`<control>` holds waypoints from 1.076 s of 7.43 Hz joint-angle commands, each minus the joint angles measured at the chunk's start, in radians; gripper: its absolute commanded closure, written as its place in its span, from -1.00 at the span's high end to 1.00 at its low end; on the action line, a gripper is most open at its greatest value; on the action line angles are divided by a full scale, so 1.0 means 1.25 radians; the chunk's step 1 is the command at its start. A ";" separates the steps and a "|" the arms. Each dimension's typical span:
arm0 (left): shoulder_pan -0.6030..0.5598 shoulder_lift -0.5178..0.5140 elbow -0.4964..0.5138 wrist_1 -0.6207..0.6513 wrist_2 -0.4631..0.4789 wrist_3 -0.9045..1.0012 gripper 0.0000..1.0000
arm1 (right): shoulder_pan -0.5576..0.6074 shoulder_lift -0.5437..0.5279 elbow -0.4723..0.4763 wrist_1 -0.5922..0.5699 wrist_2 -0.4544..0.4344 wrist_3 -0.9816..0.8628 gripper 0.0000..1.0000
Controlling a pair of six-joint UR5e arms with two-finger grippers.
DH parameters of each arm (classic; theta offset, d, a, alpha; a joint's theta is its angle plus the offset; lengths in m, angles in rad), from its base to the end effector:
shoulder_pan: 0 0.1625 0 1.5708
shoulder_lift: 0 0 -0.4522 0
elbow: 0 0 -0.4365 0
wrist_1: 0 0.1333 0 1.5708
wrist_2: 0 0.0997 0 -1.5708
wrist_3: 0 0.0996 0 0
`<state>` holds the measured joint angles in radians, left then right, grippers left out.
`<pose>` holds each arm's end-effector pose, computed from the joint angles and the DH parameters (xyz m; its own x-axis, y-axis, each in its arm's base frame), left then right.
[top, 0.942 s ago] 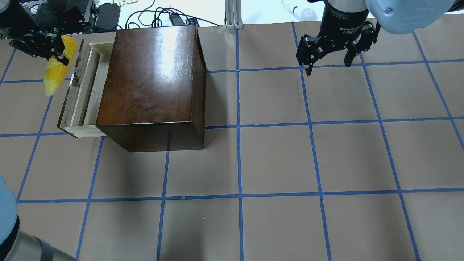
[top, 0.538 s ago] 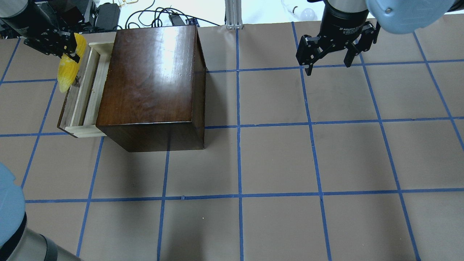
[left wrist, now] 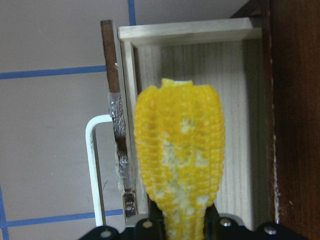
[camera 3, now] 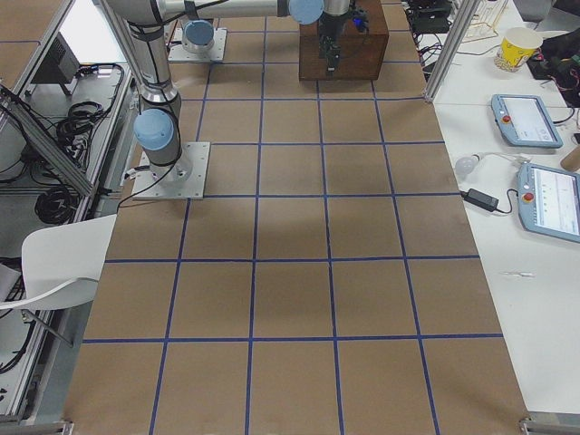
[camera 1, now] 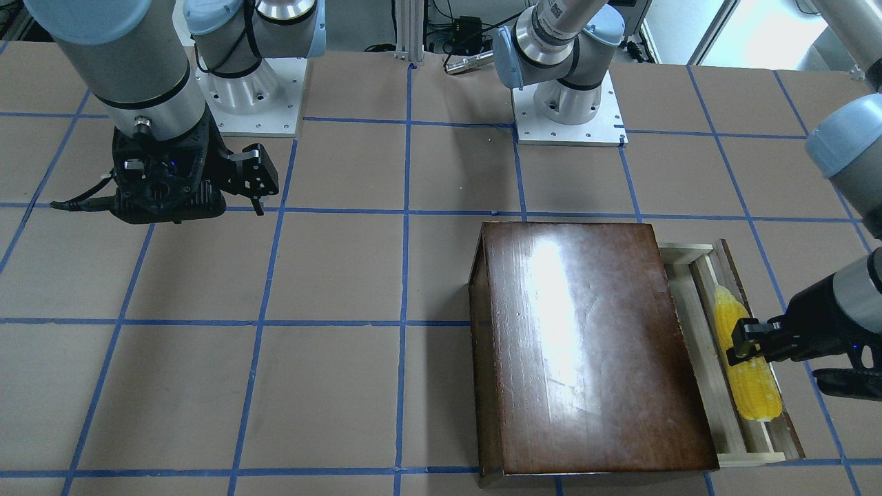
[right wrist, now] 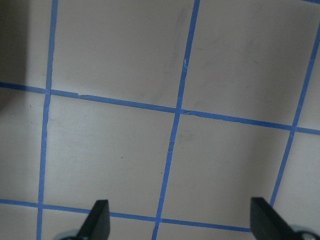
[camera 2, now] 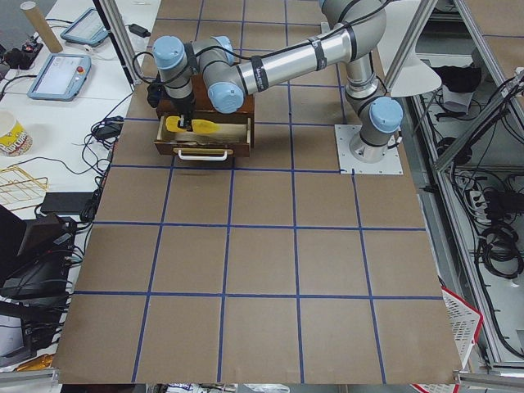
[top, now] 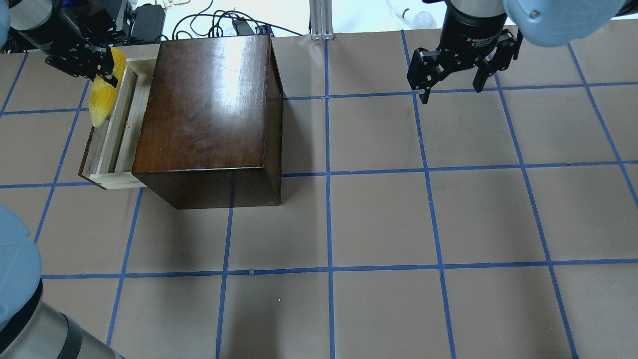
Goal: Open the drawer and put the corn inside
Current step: 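Lower the corn into the drawer and open the left gripper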
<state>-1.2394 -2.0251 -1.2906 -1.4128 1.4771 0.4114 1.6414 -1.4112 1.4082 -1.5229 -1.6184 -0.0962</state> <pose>0.1015 -0.7333 0.3925 -0.9925 0.0799 0.0922 0.0781 0.9967 -0.0226 0.1708 -0.5929 0.5064 -0.9849 -0.1680 0.0430 -0.1658 0.9849 0.0492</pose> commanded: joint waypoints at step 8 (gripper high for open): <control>-0.007 0.010 -0.046 0.047 0.011 0.003 0.60 | 0.000 0.000 0.000 0.000 0.000 0.000 1.00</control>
<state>-1.2496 -2.0201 -1.3480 -1.3541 1.4882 0.4157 1.6414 -1.4113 1.4082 -1.5225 -1.6183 -0.0966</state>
